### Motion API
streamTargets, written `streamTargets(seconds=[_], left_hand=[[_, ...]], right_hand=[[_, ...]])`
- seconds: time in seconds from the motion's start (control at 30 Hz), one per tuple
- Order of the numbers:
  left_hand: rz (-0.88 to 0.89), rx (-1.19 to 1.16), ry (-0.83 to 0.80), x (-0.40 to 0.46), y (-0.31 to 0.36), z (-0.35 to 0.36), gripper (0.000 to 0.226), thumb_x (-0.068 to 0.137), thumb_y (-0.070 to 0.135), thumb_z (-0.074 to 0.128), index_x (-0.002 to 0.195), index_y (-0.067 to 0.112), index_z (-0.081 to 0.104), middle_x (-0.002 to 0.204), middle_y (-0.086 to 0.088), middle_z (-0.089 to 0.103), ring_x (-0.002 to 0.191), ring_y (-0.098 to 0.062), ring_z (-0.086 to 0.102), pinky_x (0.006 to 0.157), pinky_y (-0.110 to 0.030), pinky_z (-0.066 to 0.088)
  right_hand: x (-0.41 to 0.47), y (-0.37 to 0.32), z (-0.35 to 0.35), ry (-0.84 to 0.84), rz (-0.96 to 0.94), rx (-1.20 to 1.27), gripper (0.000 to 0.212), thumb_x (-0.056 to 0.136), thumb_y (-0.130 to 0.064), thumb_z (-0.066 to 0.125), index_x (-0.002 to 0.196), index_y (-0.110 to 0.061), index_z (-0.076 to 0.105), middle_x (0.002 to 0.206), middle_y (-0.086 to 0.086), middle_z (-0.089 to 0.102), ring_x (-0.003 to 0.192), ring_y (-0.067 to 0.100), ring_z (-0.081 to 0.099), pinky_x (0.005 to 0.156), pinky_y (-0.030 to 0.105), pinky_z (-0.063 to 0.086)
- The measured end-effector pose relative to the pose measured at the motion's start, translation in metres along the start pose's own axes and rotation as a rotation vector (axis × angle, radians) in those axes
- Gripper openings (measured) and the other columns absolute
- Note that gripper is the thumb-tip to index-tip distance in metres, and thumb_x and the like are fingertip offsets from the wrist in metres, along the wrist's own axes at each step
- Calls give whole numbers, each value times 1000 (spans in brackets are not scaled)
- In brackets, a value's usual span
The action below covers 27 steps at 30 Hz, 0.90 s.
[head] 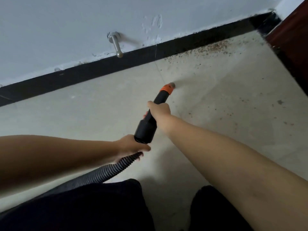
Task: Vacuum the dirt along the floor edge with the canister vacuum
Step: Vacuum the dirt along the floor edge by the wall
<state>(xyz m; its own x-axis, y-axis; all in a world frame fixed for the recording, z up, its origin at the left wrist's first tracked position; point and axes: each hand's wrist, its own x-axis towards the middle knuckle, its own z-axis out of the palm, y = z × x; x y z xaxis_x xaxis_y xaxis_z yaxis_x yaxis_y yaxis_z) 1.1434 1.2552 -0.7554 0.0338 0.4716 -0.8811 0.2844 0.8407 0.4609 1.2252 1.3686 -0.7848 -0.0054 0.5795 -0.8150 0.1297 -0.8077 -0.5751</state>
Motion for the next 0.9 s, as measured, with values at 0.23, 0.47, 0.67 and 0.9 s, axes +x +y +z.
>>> streamTargets(seconds=[0.23, 0.47, 0.67, 0.9], left_hand=[[-3, 222, -29, -15, -35, -78, 17, 83, 20, 71, 75, 10, 61, 56, 2, 63, 52, -10, 59, 53, -19, 47], [13, 420, -171, -3, -37, -106, 17, 81, 23, 73, 76, 13, 61, 61, 2, 66, 61, -14, 63, 71, -28, 52], [25, 500, -267, 11, -11, -86, 16, 80, 20, 73, 77, 12, 60, 60, 1, 65, 58, -14, 62, 68, -27, 52], [47, 357, -195, 26, 26, -37, 20, 82, 21, 72, 69, 12, 60, 57, 2, 64, 54, -12, 61, 62, -23, 49]], right_hand=[[-26, 21, 69, 51, 18, 78, 57, 81, -32, 60, 129, -5, 44, 102, 13, 70, 84, 30, 71, 84, 42, 57], [-32, 39, 69, 197, 103, 288, 47, 88, -24, 57, 129, -8, 42, 100, 12, 70, 75, 24, 71, 80, 38, 58], [-24, 47, 32, 333, 139, 369, 41, 89, -27, 56, 123, -6, 47, 100, 12, 72, 67, 18, 70, 64, 28, 51], [-4, 12, -17, 281, 62, 313, 35, 91, -21, 57, 121, -4, 52, 81, 8, 70, 56, 15, 68, 55, 24, 52]])
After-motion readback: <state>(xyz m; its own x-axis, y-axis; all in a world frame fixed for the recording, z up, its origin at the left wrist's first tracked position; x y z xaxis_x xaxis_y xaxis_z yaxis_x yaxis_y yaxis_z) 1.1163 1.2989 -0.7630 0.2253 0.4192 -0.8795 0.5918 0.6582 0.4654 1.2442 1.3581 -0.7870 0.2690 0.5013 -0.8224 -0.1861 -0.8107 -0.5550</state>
